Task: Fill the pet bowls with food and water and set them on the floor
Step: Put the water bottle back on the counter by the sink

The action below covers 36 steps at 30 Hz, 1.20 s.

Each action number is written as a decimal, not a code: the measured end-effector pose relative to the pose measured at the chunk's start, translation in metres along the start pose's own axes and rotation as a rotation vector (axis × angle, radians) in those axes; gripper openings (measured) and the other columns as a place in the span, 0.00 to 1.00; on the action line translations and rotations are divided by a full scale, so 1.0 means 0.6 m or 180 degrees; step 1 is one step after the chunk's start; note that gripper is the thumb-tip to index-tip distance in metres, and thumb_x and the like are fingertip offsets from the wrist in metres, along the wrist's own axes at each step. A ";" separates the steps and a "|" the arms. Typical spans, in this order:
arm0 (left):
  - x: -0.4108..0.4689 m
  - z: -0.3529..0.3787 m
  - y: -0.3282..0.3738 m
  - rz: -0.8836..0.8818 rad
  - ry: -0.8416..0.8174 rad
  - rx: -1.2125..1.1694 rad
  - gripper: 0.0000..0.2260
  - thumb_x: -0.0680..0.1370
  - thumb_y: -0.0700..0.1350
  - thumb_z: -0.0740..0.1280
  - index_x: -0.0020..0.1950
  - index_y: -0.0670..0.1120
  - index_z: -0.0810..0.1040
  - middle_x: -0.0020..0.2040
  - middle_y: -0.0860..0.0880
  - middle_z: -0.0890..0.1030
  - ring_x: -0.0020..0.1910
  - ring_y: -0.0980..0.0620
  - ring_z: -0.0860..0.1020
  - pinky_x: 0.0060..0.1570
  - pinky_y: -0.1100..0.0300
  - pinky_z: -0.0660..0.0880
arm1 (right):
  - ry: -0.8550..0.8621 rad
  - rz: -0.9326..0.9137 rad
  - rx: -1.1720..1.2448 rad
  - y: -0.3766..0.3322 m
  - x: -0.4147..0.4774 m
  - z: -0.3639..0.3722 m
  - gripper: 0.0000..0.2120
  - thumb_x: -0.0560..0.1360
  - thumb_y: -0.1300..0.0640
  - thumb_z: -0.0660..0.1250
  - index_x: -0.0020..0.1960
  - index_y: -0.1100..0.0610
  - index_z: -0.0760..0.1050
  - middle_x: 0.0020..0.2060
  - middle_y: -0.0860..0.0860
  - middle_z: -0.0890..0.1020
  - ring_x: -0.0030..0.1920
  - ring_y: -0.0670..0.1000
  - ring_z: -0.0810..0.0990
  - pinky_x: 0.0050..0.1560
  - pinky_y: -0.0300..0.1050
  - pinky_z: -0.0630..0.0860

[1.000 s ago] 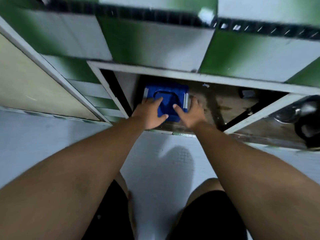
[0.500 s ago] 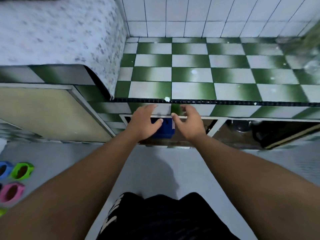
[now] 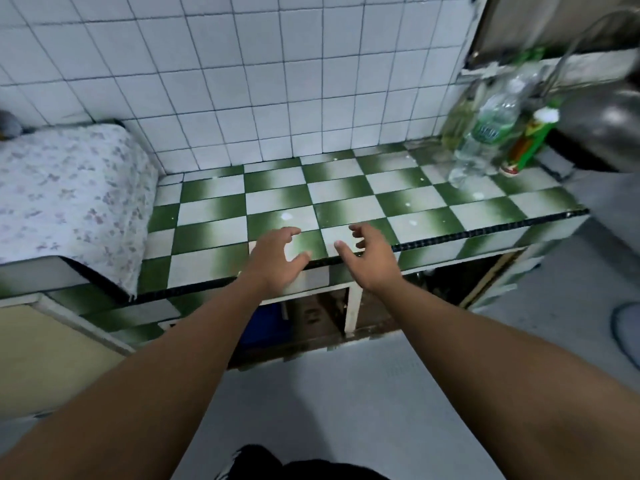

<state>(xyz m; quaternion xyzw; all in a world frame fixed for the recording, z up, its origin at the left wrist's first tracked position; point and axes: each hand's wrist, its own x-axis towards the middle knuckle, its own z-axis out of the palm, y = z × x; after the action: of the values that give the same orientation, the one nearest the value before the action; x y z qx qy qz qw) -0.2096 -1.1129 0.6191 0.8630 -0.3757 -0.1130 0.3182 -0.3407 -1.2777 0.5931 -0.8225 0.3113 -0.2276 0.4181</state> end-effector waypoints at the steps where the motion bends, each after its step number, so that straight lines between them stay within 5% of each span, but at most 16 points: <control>1: 0.012 0.012 0.016 0.0030 -0.0051 -0.0101 0.23 0.78 0.52 0.72 0.72 0.50 0.74 0.65 0.47 0.77 0.64 0.50 0.75 0.62 0.57 0.69 | 0.0084 0.0062 0.0034 0.007 0.009 -0.024 0.23 0.76 0.42 0.69 0.67 0.51 0.73 0.59 0.48 0.77 0.55 0.49 0.78 0.56 0.45 0.76; 13: 0.264 0.190 0.187 0.0384 -0.0802 -0.0721 0.24 0.76 0.58 0.73 0.70 0.54 0.74 0.62 0.51 0.78 0.61 0.54 0.76 0.61 0.55 0.74 | 0.0985 0.0600 0.0091 0.112 0.164 -0.255 0.23 0.75 0.42 0.70 0.66 0.52 0.74 0.56 0.47 0.78 0.54 0.49 0.79 0.53 0.44 0.76; 18: 0.418 0.262 0.250 0.0542 -0.1160 -0.0860 0.26 0.74 0.59 0.75 0.70 0.55 0.74 0.62 0.51 0.78 0.60 0.54 0.76 0.48 0.66 0.71 | 0.1332 0.0797 0.0130 0.162 0.281 -0.328 0.24 0.74 0.41 0.71 0.65 0.52 0.74 0.56 0.48 0.79 0.55 0.52 0.80 0.56 0.49 0.79; 26: 0.618 0.353 0.335 0.0406 -0.1609 -0.0969 0.34 0.70 0.62 0.78 0.72 0.56 0.72 0.62 0.50 0.77 0.57 0.55 0.78 0.47 0.63 0.73 | 0.1771 0.0848 0.0323 0.222 0.447 -0.429 0.28 0.72 0.39 0.73 0.64 0.54 0.74 0.57 0.50 0.79 0.56 0.50 0.79 0.58 0.48 0.78; 31: 0.703 0.416 0.370 0.0245 -0.1699 -0.0988 0.41 0.66 0.64 0.80 0.75 0.55 0.69 0.70 0.47 0.75 0.61 0.51 0.76 0.58 0.55 0.75 | 0.1627 0.0669 0.0722 0.257 0.543 -0.487 0.27 0.71 0.40 0.75 0.63 0.50 0.72 0.55 0.43 0.80 0.55 0.41 0.79 0.57 0.39 0.77; 36: 0.767 0.478 0.404 0.0068 -0.1947 -0.1159 0.52 0.63 0.63 0.82 0.80 0.57 0.59 0.78 0.46 0.67 0.75 0.47 0.68 0.71 0.46 0.69 | 0.1262 0.0668 0.0872 0.303 0.618 -0.514 0.40 0.68 0.37 0.75 0.73 0.53 0.67 0.68 0.49 0.75 0.67 0.48 0.75 0.70 0.48 0.72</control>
<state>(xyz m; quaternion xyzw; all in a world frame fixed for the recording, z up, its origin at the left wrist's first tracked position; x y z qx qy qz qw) -0.1554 -1.7021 0.5718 0.7144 -0.4363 -0.4280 0.3408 -0.3344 -1.7893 0.6533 -0.6607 0.4370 -0.3798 0.4778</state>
